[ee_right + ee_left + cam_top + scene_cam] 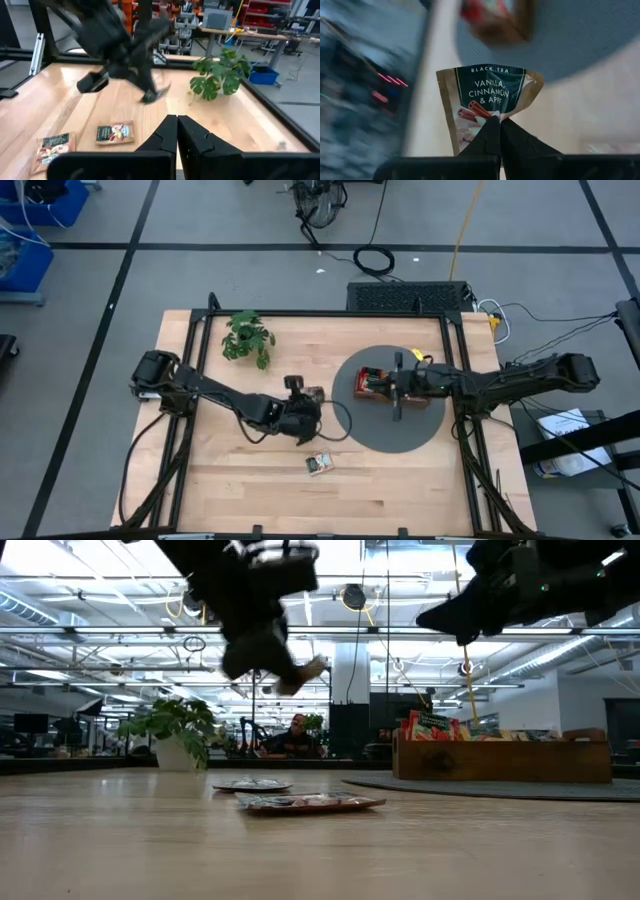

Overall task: Pick & Place Tea
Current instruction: Put the brown tea bag into the right section of the wooden organizer

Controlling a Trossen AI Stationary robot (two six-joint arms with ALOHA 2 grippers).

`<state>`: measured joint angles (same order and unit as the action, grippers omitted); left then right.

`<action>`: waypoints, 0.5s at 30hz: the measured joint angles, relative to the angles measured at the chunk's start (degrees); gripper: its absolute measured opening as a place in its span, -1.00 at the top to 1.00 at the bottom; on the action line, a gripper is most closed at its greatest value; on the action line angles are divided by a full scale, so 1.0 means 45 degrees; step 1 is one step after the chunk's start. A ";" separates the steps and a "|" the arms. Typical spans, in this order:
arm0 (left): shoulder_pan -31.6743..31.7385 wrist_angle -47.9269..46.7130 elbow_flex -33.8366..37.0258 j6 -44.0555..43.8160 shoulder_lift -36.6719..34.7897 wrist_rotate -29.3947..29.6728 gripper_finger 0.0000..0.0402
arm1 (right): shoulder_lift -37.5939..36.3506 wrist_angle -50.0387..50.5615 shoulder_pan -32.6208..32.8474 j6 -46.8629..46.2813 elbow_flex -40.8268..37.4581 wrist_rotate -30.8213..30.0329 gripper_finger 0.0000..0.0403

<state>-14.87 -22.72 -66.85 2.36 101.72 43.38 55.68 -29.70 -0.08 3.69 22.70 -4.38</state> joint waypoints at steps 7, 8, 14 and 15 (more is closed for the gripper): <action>-0.0055 0.1173 -0.0015 0.4584 0.0096 0.2870 1.00 | 0.1843 -0.1372 -0.0144 -0.0629 0.0000 0.0041 0.70; -0.0033 0.1329 -0.0015 0.5097 0.0096 0.3071 1.00 | 0.2045 -0.1660 -0.0239 -0.0824 0.0000 0.0033 0.61; 0.0135 0.2759 -0.0019 0.8051 0.0096 0.3312 1.00 | 0.3787 -0.4253 -0.1004 -0.2722 0.0212 0.0798 0.09; 0.0131 0.3049 -0.0019 0.8455 0.0096 0.3317 1.00 | 0.4172 -0.4508 -0.1103 -0.2983 0.0372 0.1113 0.03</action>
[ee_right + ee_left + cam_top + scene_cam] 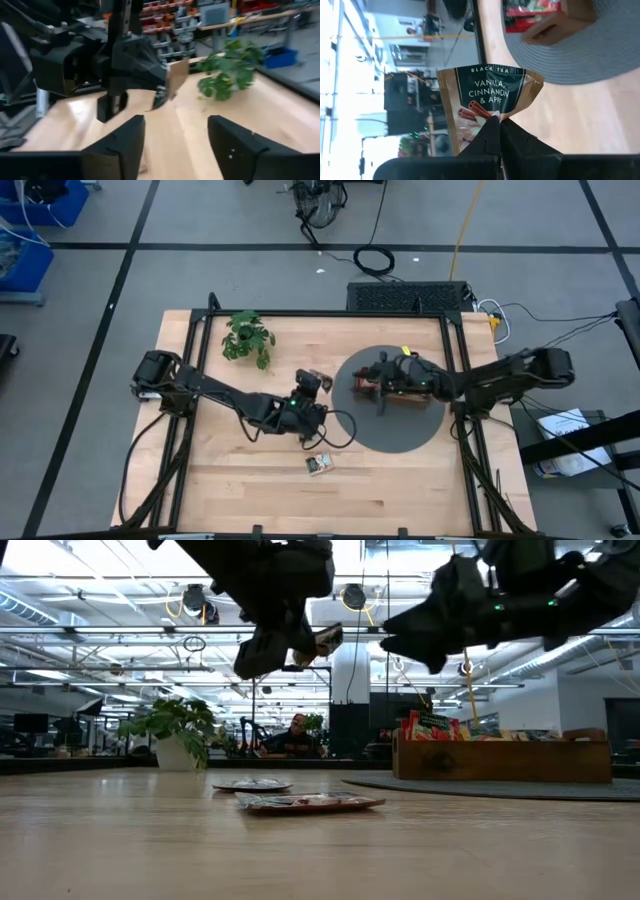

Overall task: Pick & Place Tea
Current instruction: Put the brown tea bag into the right section of the wooden organizer

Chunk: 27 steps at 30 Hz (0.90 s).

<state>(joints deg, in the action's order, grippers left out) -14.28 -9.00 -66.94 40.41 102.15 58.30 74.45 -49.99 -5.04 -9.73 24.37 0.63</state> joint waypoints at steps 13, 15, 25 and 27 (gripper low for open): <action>0.0000 0.0918 -0.0005 0.0959 -0.0019 -0.0282 1.00 | 0.2660 -0.0254 -0.0305 0.0068 0.2384 0.1573 -0.04; 0.0000 0.0923 -0.0005 0.0947 -0.0019 -0.0283 1.00 | 0.2790 -0.0317 -0.0296 0.0071 0.2663 0.1874 -0.03; 0.0000 0.1096 -0.0015 0.0916 -0.0024 -0.0301 1.00 | 0.2803 0.0130 -0.0323 0.0272 0.2882 0.1881 0.12; 0.0000 0.1179 -0.0015 0.0916 -0.0024 -0.0311 1.00 | 0.2803 0.0267 -0.0373 0.0314 0.2882 0.1887 0.20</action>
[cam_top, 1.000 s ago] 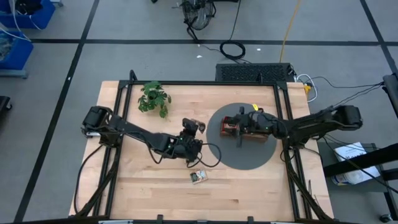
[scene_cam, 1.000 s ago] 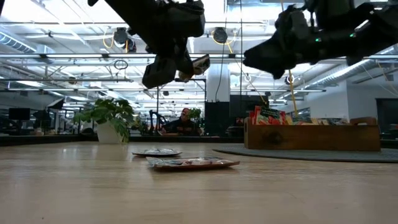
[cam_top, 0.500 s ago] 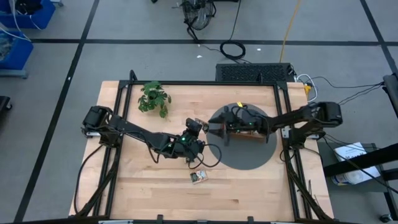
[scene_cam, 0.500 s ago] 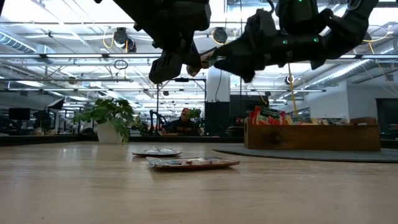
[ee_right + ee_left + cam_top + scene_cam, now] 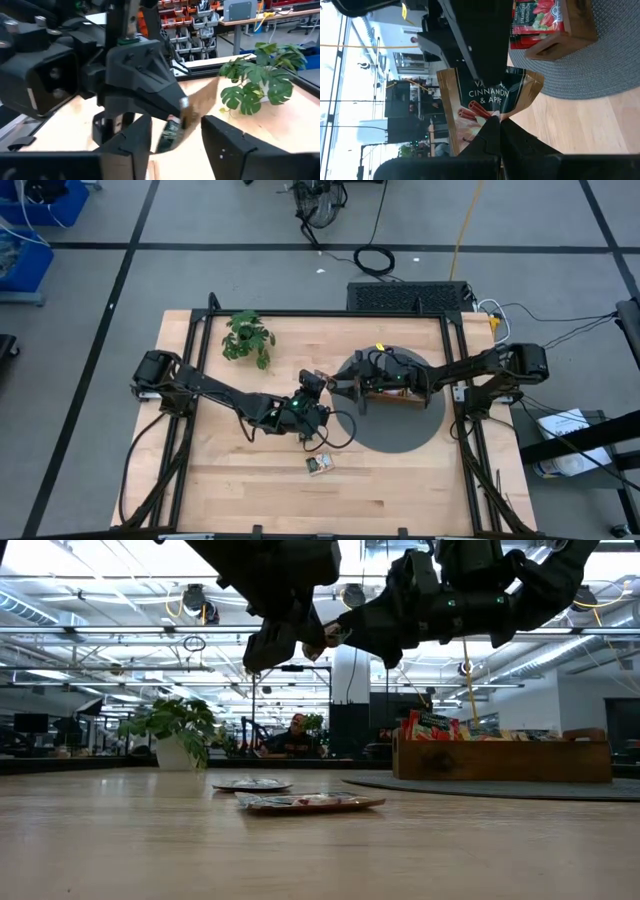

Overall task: Pick & Place Tea
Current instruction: Put the brown tea bag into the right section of the wooden organizer

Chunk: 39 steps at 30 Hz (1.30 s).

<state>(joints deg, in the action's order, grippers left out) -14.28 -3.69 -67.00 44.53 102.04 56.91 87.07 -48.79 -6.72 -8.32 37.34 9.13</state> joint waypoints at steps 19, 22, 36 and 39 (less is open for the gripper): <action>0.0000 0.1051 -0.0005 -0.2703 0.0000 0.0077 0.73 | -0.0024 0.0028 -0.0326 0.1345 0.0000 0.0032 1.00; 0.0000 0.1370 -0.0005 -0.3926 -0.0015 0.0077 0.49 | -0.0010 0.0084 -0.0331 0.1389 0.0000 -0.0038 1.00; -0.1025 0.0071 -0.0019 -0.8260 -0.2634 -0.0323 -0.61 | -0.1805 0.2901 -0.0241 0.2475 -0.0034 -0.1711 1.00; -0.1227 -0.0956 -0.0039 -0.8485 -0.3310 -0.1533 -0.65 | -0.3246 0.4987 0.0001 0.2598 -0.0029 -0.1681 1.00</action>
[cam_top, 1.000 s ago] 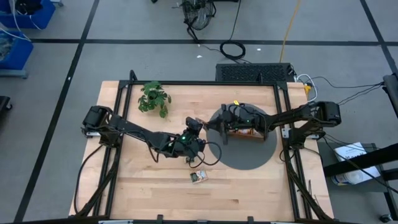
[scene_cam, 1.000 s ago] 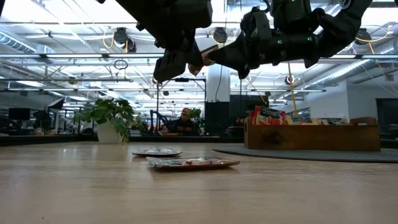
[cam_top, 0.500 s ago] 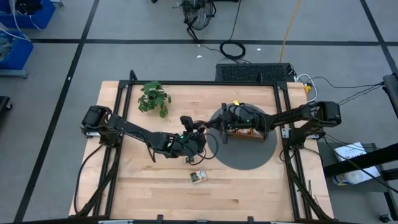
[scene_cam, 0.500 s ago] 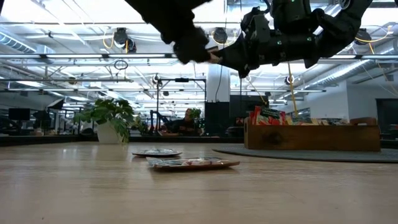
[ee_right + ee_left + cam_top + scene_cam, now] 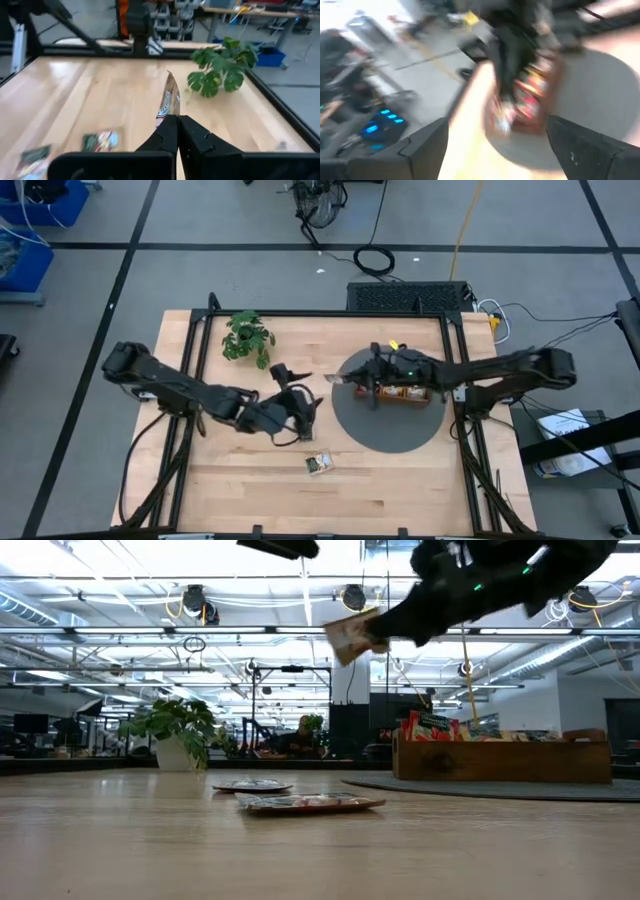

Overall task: Pick & Place Tea
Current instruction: Put the brown tea bag into the right section of the wooden organizer

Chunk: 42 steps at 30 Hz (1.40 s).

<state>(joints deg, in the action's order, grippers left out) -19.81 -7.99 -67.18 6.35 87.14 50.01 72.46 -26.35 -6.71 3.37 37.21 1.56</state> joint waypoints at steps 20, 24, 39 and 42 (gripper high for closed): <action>0.1125 0.1189 0.3231 -0.0695 -0.2234 -0.3374 -0.61 | -0.5881 1.9394 0.0815 -0.5163 0.2837 -0.3301 1.00; 0.1166 0.1660 0.3298 -0.0633 -0.2254 -0.3629 -0.58 | -0.5430 2.0842 0.0537 -0.5563 0.2837 -0.2729 1.00; 0.1101 0.1871 0.3269 -0.0146 -0.2251 -0.4296 -0.59 | -0.2269 2.0201 -0.0184 -0.3510 0.2832 -0.2149 1.00; 0.1101 0.1816 0.3269 -0.0199 -0.2251 -0.4296 -0.57 | -0.1789 2.0209 -0.0211 -0.3201 0.2832 -0.1928 1.00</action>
<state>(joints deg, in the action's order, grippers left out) -14.85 0.18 -52.47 5.45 77.01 30.68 64.41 64.59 -7.66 -11.03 49.95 -7.11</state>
